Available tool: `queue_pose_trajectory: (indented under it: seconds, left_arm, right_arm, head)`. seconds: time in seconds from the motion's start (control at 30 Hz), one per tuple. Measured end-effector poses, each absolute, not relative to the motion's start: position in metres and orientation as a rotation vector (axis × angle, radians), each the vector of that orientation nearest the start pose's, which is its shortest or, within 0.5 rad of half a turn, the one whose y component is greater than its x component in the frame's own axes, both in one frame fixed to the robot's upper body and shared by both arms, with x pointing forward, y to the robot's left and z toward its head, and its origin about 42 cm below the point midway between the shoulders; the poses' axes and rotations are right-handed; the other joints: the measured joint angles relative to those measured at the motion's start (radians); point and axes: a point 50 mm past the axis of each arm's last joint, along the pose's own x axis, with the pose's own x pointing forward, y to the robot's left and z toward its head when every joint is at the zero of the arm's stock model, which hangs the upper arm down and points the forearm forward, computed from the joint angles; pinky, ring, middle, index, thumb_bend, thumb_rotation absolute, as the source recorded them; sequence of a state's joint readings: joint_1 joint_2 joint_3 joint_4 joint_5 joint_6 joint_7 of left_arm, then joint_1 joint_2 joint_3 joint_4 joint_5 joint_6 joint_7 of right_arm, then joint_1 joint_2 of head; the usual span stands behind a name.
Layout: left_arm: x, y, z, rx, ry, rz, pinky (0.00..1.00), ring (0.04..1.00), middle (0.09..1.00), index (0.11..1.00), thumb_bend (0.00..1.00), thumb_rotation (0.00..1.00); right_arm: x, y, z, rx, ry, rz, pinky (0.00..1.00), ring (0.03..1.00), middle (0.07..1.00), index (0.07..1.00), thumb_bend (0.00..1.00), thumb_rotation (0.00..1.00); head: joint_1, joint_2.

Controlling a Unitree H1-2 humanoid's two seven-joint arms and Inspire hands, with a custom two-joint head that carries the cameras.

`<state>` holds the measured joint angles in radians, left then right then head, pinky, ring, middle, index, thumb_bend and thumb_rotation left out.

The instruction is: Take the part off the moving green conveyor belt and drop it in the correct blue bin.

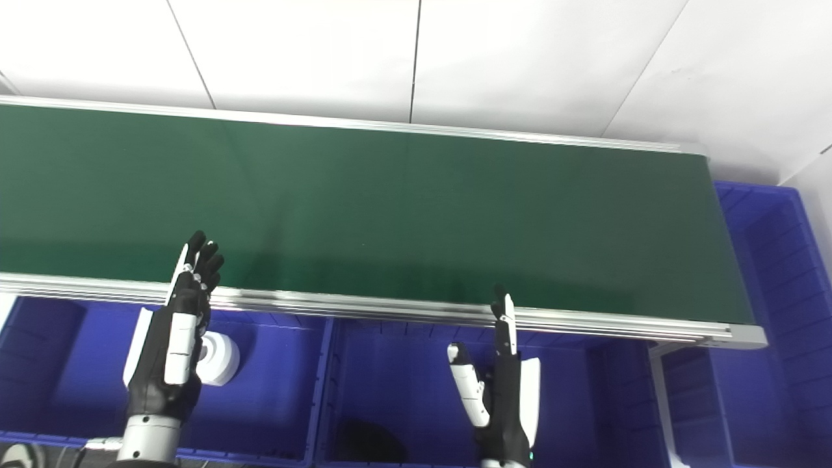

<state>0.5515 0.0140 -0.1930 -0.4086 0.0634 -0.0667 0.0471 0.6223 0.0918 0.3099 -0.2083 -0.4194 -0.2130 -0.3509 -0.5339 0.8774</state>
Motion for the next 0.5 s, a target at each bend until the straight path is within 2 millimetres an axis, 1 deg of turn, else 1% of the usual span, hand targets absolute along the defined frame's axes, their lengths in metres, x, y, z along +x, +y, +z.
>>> queue_pose_trajectory:
  seconds: [0.07, 0.1, 0.13, 0.17, 0.2, 0.23, 0.27, 0.33, 0.4, 0.47, 0.5]
  left_arm:
    - [0.11, 0.191, 0.111, 0.016, 0.05, 0.0, 1.0, 0.995, 0.999, 1.0, 0.54, 1.0]
    - [0.109, 0.191, 0.112, 0.016, 0.047, -0.001, 1.0, 0.996, 1.0, 1.0, 0.54, 1.0]
    - [0.109, 0.19, 0.113, 0.018, 0.044, -0.001, 1.0, 0.999, 1.0, 1.0, 0.54, 1.0]
    - [0.108, 0.19, 0.114, 0.018, 0.044, -0.001, 1.0, 1.0, 1.0, 1.0, 0.54, 1.0]
    - [0.106, 0.189, 0.114, 0.016, 0.046, 0.0, 1.0, 1.0, 1.0, 1.0, 0.51, 1.0]
    - [0.104, 0.189, 0.114, 0.014, 0.05, 0.002, 1.0, 1.0, 1.0, 1.0, 0.5, 1.0]
    - [0.103, 0.188, 0.113, 0.011, 0.054, 0.003, 1.0, 1.0, 1.0, 1.0, 0.49, 1.0]
    - [0.099, 0.187, 0.112, 0.005, 0.048, 0.009, 1.0, 1.0, 1.0, 1.0, 0.47, 1.0]
    - [0.096, 0.185, 0.112, -0.002, 0.044, 0.017, 1.0, 1.0, 1.0, 1.0, 0.46, 1.0]
    - [0.093, 0.183, 0.111, -0.01, 0.052, 0.022, 1.0, 1.0, 1.0, 1.0, 0.51, 1.0]
    - [0.091, 0.182, 0.111, -0.01, 0.058, 0.022, 1.0, 1.0, 1.0, 1.0, 0.52, 1.0]
  right_arm:
    - [0.081, -0.141, 0.073, -0.225, 0.087, -0.159, 0.96, 0.951, 0.986, 0.986, 0.67, 1.0]
    - [0.081, -0.141, 0.073, -0.225, 0.087, -0.158, 0.96, 0.951, 0.988, 0.989, 0.67, 1.0]
    - [0.081, -0.14, 0.073, -0.225, 0.086, -0.155, 0.97, 0.954, 0.991, 0.992, 0.67, 1.0]
    - [0.081, -0.14, 0.073, -0.225, 0.085, -0.152, 0.97, 0.955, 0.992, 0.993, 0.67, 1.0]
    - [0.081, -0.14, 0.073, -0.225, 0.084, -0.149, 0.98, 0.965, 0.997, 0.984, 0.68, 1.0]
    - [0.081, -0.14, 0.073, -0.225, 0.082, -0.145, 0.98, 0.964, 0.994, 0.982, 0.69, 1.0]
    - [0.081, -0.14, 0.073, -0.225, 0.082, -0.142, 0.98, 0.962, 0.99, 0.978, 0.69, 1.0]
    - [0.081, -0.139, 0.073, -0.22, 0.082, -0.136, 0.97, 0.951, 0.974, 0.97, 0.7, 1.0]
    - [0.081, -0.138, 0.073, -0.207, 0.083, -0.121, 0.97, 0.946, 0.969, 0.972, 0.7, 1.0]
    - [0.081, -0.138, 0.073, -0.19, 0.088, -0.111, 0.97, 0.958, 0.978, 0.984, 0.72, 1.0]
    - [0.08, -0.137, 0.073, -0.181, 0.093, -0.107, 0.97, 0.959, 0.978, 0.985, 0.72, 1.0]
  head:
    - [0.0, 0.0]
    - [0.021, 0.0]
    - [0.022, 0.0]
    - [0.038, -0.002]
    - [0.048, -0.002]
    - [0.048, -0.002]
    - [0.07, -0.002]
    - [0.078, -0.002]
    - [0.103, -0.005]
    - [0.115, -0.008]
    - [0.115, -0.008]
